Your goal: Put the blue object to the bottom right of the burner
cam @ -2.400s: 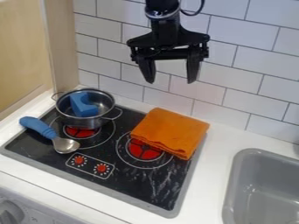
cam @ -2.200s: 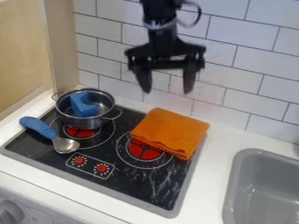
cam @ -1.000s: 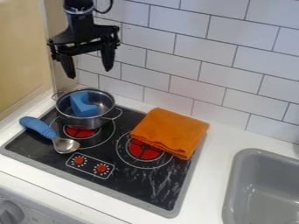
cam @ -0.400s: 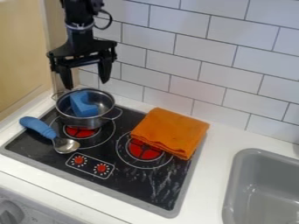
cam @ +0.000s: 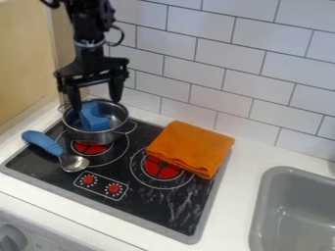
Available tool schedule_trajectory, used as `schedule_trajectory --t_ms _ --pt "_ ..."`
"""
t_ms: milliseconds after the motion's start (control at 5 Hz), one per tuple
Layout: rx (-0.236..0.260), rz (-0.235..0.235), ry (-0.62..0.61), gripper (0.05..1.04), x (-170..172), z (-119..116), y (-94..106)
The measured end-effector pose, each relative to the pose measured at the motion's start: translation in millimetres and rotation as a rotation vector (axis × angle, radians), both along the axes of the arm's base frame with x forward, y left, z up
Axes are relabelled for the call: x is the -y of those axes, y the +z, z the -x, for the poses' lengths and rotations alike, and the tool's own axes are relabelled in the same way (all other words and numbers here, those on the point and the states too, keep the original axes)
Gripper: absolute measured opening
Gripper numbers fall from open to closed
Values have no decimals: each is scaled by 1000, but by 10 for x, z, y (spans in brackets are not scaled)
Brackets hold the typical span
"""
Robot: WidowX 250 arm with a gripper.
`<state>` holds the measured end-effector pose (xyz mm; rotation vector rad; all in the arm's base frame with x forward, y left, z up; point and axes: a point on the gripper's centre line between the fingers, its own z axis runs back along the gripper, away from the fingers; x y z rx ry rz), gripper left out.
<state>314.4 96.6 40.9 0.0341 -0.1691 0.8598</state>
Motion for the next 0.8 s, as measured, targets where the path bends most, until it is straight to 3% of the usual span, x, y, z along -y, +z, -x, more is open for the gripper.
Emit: schedule_trajectory --t_ms 400,600,800 --pt "-44 -5 21 998 -62 29 -221" --pt "-81 -9 21 940 -70 64 -356" --pt "-78 -40 4 628 -76 42 -352"
